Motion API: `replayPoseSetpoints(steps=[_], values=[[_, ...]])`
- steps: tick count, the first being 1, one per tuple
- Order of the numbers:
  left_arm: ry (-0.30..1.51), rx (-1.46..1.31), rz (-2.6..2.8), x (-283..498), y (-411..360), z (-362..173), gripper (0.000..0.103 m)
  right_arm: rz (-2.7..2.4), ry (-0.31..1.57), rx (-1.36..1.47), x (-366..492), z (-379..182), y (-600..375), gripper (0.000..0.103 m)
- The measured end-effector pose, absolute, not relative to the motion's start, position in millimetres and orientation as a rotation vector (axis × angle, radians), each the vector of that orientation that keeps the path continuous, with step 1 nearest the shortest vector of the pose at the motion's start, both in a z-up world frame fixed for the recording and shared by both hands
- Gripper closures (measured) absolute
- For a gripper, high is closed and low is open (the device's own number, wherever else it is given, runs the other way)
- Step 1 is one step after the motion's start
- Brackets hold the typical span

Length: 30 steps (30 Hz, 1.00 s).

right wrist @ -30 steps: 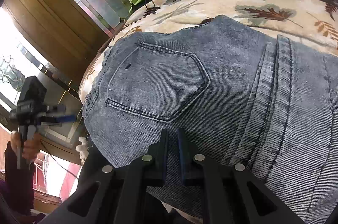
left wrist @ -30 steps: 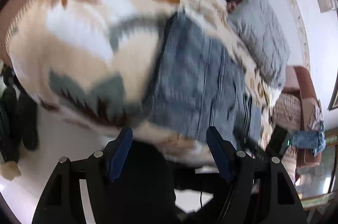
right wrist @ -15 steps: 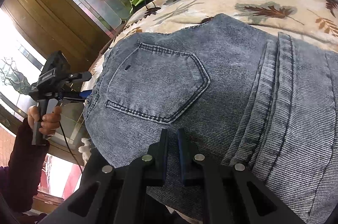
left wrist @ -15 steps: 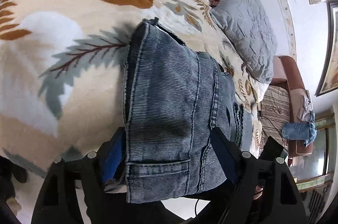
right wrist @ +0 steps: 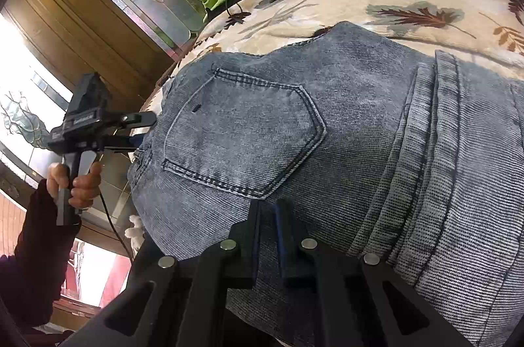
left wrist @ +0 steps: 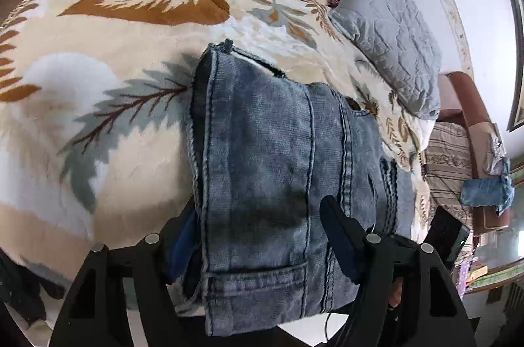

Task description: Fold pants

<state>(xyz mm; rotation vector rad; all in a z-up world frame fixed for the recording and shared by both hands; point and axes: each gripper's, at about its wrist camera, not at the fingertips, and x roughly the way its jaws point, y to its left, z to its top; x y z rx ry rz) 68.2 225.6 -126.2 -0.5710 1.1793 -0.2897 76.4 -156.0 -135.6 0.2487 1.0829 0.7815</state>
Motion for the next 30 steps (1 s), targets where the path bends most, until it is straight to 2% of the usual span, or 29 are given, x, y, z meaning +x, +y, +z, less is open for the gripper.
replayPoseSetpoints(steps=[9, 12, 16, 25, 30], values=[[1.205, -0.467, -0.277, 75.0, 198.4, -125.9, 0.031, 0.785, 1.08, 0.253, 80.3, -136.8, -155.2, 0.092], [1.178, -0.489, -0.276, 74.6, 200.9, -122.0, 0.062, 0.784, 1.073, 0.246, 78.9, -136.2, -153.3, 0.092], [1.12, -0.446, -0.294, 66.9, 197.2, -106.3, 0.073, 0.781, 1.061, 0.234, 77.8, -134.8, -151.3, 0.092], [1.069, -0.477, -0.309, 64.6, 195.8, -86.8, 0.077, 0.779, 1.047, 0.221, 78.7, -132.4, -152.6, 0.092], [1.018, -0.458, -0.344, 59.6, 183.3, -59.1, 0.078, 0.728, 0.987, 0.272, 84.8, -122.4, -170.6, 0.092]])
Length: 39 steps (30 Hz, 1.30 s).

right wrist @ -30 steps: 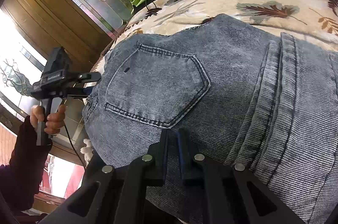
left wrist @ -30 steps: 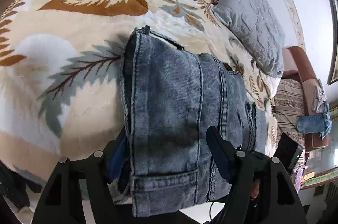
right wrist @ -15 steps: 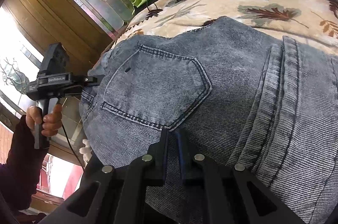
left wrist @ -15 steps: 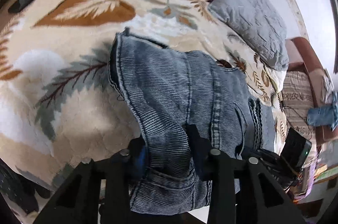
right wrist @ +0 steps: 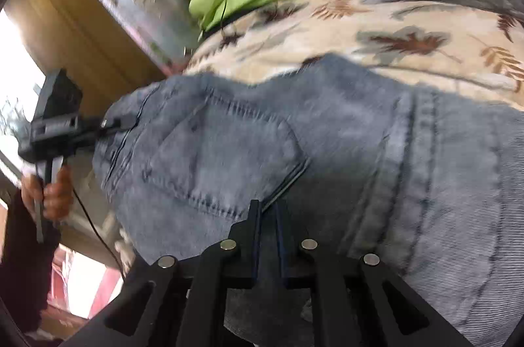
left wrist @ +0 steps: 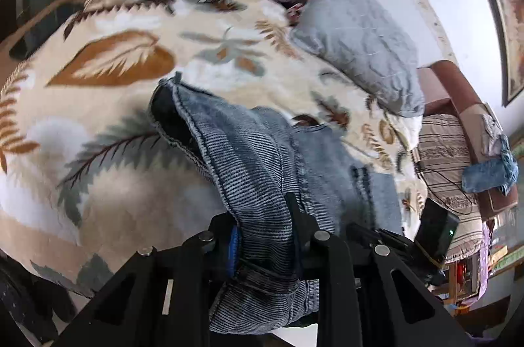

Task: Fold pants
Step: 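Grasp the folded jeans edge with the right gripper and lift it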

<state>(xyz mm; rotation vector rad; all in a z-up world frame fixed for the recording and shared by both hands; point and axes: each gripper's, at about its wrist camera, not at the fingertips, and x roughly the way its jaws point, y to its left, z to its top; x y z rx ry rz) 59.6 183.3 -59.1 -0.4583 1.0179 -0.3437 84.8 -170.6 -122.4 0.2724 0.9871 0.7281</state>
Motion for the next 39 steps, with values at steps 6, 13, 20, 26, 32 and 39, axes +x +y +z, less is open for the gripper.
replayPoseSetpoints(steps=[6, 13, 20, 26, 32, 39], values=[[0.968, -0.369, -0.418, 57.2, 143.1, -21.1, 0.08, 0.75, 0.959, 0.376, 97.2, -123.5, -179.7, 0.093], [0.958, -0.267, -0.513, 56.4, 79.4, 9.8, 0.084, 0.747, 0.894, 0.477, 101.8, -106.2, -205.9, 0.091], [1.022, -0.188, -0.672, 75.8, -42.1, 10.8, 0.09, 0.641, 0.889, 0.704, 107.4, -118.1, -291.5, 0.09], [1.121, -0.092, -0.813, 107.0, -175.3, -12.5, 0.103, 0.674, 1.038, 0.768, 113.3, -156.1, -286.6, 0.091], [1.018, -0.103, -0.753, 115.3, -137.6, 35.3, 0.103, 0.568, 0.979, 0.901, 112.5, -159.6, -354.9, 0.091], [1.097, -0.128, -0.534, 123.6, -54.3, 0.6, 0.103, 0.59, 0.953, 1.16, 105.9, -175.1, -395.7, 0.037]])
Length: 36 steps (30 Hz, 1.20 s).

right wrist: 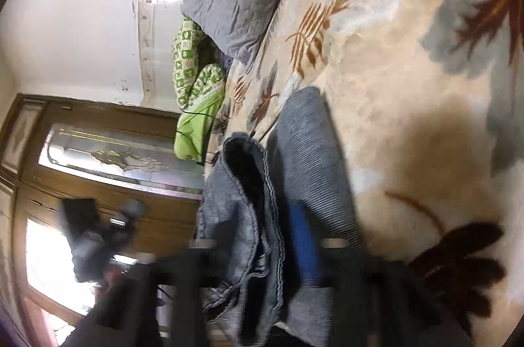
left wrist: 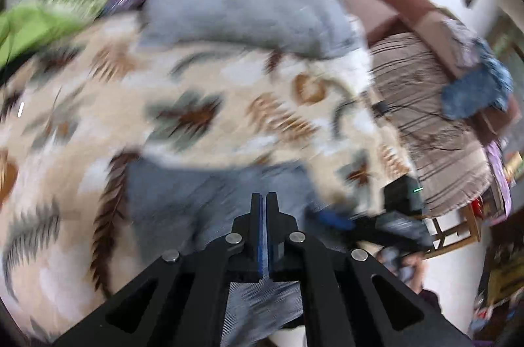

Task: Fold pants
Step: 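Grasp the folded jeans edge with the right gripper and lift it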

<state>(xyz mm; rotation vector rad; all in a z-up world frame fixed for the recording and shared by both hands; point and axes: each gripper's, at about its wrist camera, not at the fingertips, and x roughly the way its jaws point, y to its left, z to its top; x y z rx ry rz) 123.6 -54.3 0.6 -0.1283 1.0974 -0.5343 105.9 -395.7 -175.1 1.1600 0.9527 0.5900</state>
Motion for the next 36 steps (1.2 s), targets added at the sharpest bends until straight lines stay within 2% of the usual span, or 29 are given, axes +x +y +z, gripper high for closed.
replayPoseSetpoints(steps=[2, 6, 13, 16, 18, 20, 24, 30, 33, 36], values=[[1.173, -0.13, -0.464, 123.9, -34.1, -29.8, 0.103, 0.649, 0.958, 1.201, 103.1, -176.2, -382.7, 0.034], [1.215, -0.186, -0.445, 111.9, -8.3, -64.1, 0.103, 0.619, 0.986, 1.131, 108.3, -173.0, -370.6, 0.033], [1.179, -0.181, -0.487, 90.7, -9.4, -80.8, 0.102, 0.593, 0.981, 0.928, 110.8, -148.5, -343.2, 0.032], [1.173, -0.204, -0.5, 88.0, -9.0, -87.1, 0.102, 0.584, 0.974, 0.805, 106.8, -135.5, -326.5, 0.04], [1.174, -0.183, -0.497, 88.1, -14.1, -93.1, 0.102, 0.522, 0.99, 0.654, 104.8, -130.4, -312.7, 0.059], [1.184, -0.196, -0.495, 88.3, -14.2, -99.2, 0.102, 0.475, 1.001, 0.513, 102.3, -127.8, -296.8, 0.064], [1.197, -0.294, -0.51, 92.0, -2.7, -102.6, 0.102, 0.445, 0.92, 0.386, 90.6, -109.0, -286.2, 0.086], [1.142, -0.318, -0.617, 88.4, -23.5, -69.9, 0.101, 0.52, 0.685, 0.344, 66.6, -56.5, -288.8, 0.09], [1.124, -0.17, -0.625, 88.4, -70.8, -60.8, 0.101, 0.49, 0.682, 0.366, 67.9, -57.2, -306.3, 0.09], [1.166, -0.229, -0.655, 102.2, -94.0, -75.1, 0.101, 0.402, 0.724, 0.439, 81.5, -72.4, -338.1, 0.091]])
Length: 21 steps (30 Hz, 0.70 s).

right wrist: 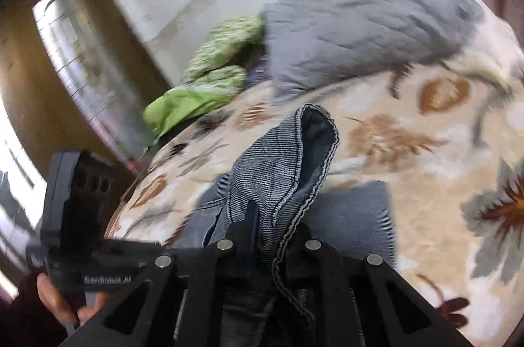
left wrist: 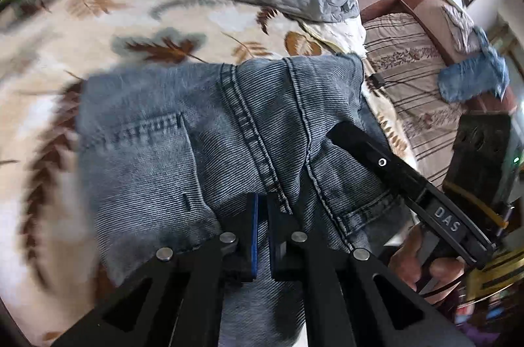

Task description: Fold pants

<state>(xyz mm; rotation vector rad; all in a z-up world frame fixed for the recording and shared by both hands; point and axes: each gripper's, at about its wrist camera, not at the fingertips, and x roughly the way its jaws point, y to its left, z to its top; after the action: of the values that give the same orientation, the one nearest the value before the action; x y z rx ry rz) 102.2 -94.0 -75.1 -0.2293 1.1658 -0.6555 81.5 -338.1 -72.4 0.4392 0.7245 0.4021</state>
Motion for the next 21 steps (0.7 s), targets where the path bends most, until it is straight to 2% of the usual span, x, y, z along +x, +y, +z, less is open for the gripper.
replayPoseSetpoints(steps=[2, 5, 8, 11, 13, 14, 17, 21], values=[[1.203, -0.28, -0.668, 111.2, -104.7, -87.7, 0.101, 0.346, 0.749, 0.464, 89.0, -80.2, -353.9, 0.09], [1.244, -0.281, -0.648, 115.2, -113.6, -102.6, 0.098, 0.321, 0.936, 0.496, 111.5, -118.7, -369.8, 0.09], [1.241, -0.275, -0.661, 109.6, -108.5, -94.3, 0.097, 0.345, 0.997, 0.751, 113.7, -151.0, -400.2, 0.082], [1.193, -0.245, -0.66, 98.5, -92.4, -72.2, 0.079, 0.311, 0.947, 0.796, 103.7, -140.6, -419.2, 0.077], [1.117, -0.207, -0.624, 89.3, -77.4, -52.8, 0.048, 0.238, 0.852, 0.755, 92.4, -122.7, -428.1, 0.075], [1.086, -0.187, -0.594, 86.7, -71.2, -47.3, 0.042, 0.23, 0.796, 0.741, 87.9, -113.2, -430.5, 0.075], [1.057, -0.158, -0.569, 74.2, -58.7, -46.1, 0.04, 0.289, 0.687, 0.677, 78.2, -89.1, -416.9, 0.075], [1.086, -0.094, -0.551, 57.1, -62.0, -63.9, 0.04, 0.362, 0.693, 0.572, 88.9, -74.6, -368.8, 0.075]])
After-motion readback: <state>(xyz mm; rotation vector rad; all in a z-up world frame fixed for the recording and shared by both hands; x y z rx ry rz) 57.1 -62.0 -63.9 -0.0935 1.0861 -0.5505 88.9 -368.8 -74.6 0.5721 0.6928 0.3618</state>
